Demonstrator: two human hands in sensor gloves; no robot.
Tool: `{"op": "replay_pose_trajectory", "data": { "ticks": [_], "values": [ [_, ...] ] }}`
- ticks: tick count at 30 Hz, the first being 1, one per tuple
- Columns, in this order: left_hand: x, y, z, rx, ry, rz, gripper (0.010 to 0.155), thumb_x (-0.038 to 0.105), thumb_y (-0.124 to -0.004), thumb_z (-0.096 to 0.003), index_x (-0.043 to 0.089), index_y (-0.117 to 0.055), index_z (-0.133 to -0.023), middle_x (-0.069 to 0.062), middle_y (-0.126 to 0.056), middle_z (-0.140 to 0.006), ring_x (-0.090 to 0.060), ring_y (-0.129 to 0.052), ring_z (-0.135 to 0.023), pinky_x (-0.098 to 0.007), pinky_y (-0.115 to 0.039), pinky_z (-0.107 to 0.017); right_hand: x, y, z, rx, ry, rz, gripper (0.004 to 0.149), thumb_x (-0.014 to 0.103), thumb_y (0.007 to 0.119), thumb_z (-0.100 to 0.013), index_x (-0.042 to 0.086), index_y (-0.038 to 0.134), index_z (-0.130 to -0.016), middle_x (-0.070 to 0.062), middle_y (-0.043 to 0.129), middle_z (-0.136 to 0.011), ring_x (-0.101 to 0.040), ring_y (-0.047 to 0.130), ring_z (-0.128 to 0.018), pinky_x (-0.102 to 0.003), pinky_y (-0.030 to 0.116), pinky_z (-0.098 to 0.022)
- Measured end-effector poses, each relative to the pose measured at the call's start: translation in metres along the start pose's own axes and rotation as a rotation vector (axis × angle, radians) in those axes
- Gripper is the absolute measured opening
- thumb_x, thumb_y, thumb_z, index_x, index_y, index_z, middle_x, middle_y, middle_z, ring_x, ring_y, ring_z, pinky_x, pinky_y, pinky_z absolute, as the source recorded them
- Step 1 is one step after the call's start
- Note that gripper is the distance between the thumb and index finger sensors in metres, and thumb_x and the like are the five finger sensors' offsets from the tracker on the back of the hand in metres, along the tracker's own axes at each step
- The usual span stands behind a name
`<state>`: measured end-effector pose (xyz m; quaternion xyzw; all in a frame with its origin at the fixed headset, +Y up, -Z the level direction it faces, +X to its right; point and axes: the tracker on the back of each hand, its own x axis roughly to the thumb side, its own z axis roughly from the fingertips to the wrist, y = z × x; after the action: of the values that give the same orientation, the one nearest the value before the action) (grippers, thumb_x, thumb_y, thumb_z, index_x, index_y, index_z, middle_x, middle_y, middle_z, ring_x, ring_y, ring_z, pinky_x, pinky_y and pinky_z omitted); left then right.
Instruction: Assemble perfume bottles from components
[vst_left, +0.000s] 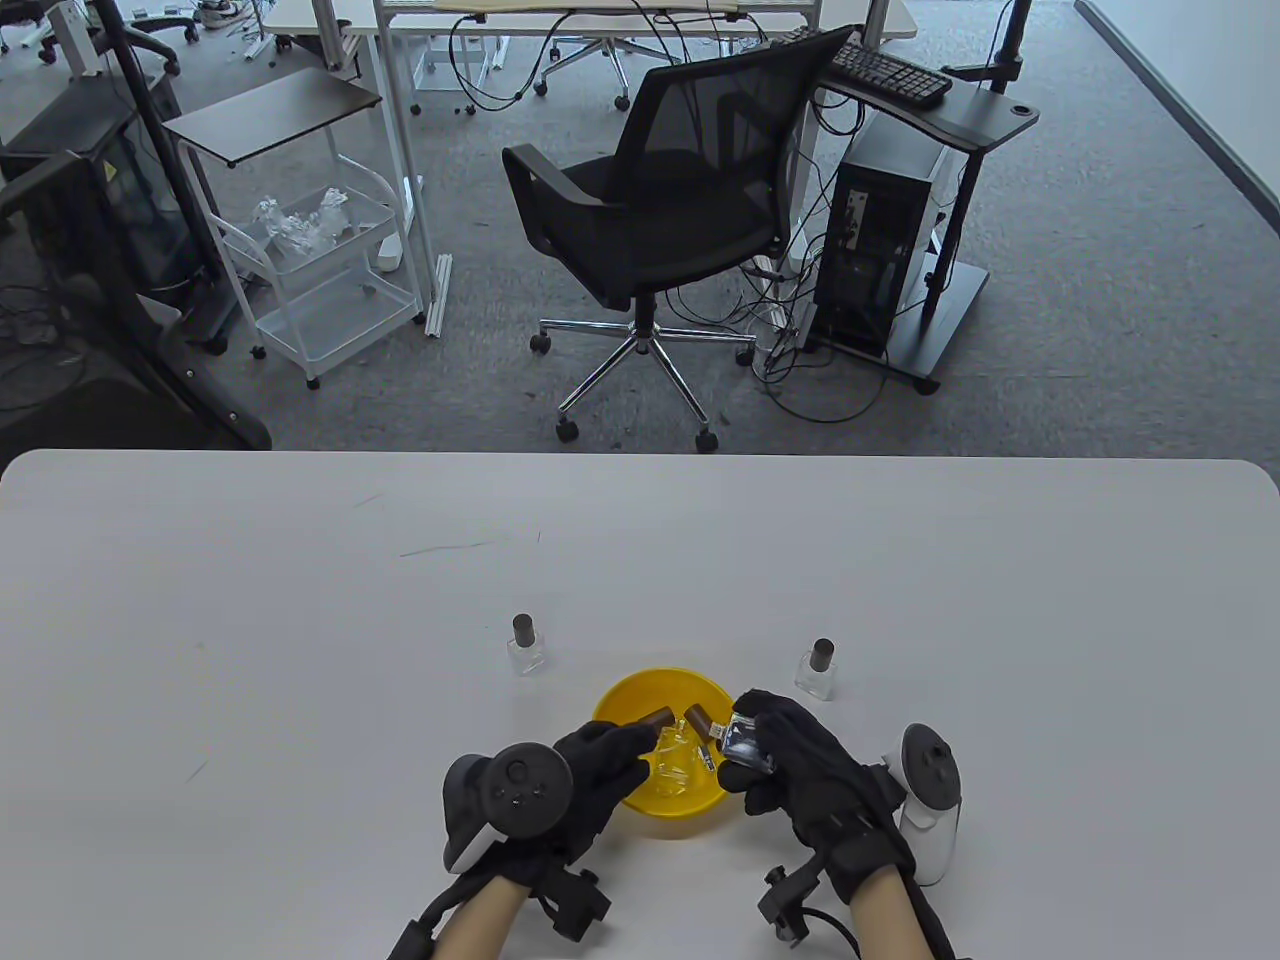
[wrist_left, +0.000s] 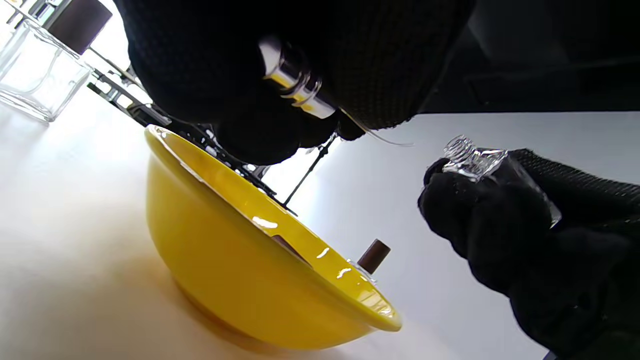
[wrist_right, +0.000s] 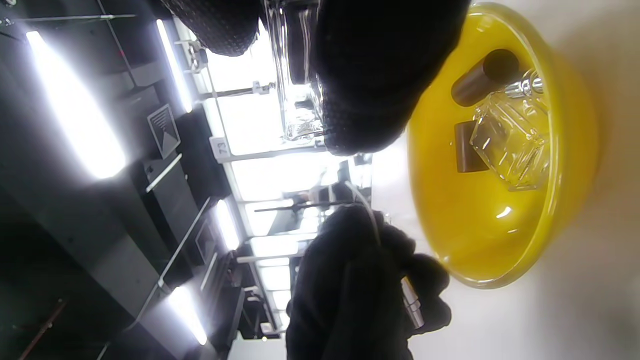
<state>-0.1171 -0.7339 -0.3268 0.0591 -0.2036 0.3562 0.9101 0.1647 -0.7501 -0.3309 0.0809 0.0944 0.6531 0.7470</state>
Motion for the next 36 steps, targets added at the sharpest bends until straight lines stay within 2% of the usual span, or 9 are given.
{"op": "replay_pose_trajectory", "data": {
  "ticks": [6,27,33,36],
  "values": [
    [0.001,-0.001,0.001,-0.005,-0.024,0.021,0.043,0.036,-0.086,-0.0472,0.032,-0.086,-0.09,0.002,-0.091,-0.086,-0.026,-0.098,-0.065,-0.034,-0.09,-0.046,-0.003,-0.001,-0.001,0.02,0.009,0.071,0.042,0.032,0.064,-0.067,0.011,0.064,-0.103,-0.024,0.085,-0.086,-0.031,0.097,-0.051,-0.026,0.085,-0.03],
    [0.007,-0.003,0.003,0.001,-0.075,0.008,0.042,0.037,-0.087,-0.046,0.034,-0.088,-0.088,0.004,-0.092,-0.085,-0.024,-0.098,-0.066,-0.033,-0.09,-0.047,-0.009,0.006,-0.004,0.063,0.03,0.144,0.041,0.032,0.065,-0.066,0.012,0.067,-0.102,-0.025,0.086,-0.085,-0.031,0.097,-0.049,-0.026,0.084,-0.028],
    [0.006,-0.009,0.003,-0.016,-0.057,0.112,0.041,0.038,-0.087,-0.0455,0.034,-0.088,-0.087,0.004,-0.092,-0.084,-0.024,-0.099,-0.065,-0.033,-0.091,-0.046,-0.011,0.015,-0.006,0.097,0.035,0.167,0.041,0.032,0.065,-0.066,0.012,0.067,-0.102,-0.025,0.086,-0.085,-0.032,0.097,-0.049,-0.027,0.084,-0.028],
    [0.004,-0.011,0.003,-0.012,-0.026,0.194,0.049,0.039,-0.088,-0.0449,0.03,-0.082,-0.092,0.0,-0.09,-0.086,-0.024,-0.099,-0.063,-0.032,-0.092,-0.045,-0.011,0.021,-0.006,0.13,0.031,0.173,0.041,0.032,0.065,-0.066,0.013,0.066,-0.102,-0.024,0.086,-0.086,-0.032,0.097,-0.05,-0.027,0.084,-0.029]
  ]
}}
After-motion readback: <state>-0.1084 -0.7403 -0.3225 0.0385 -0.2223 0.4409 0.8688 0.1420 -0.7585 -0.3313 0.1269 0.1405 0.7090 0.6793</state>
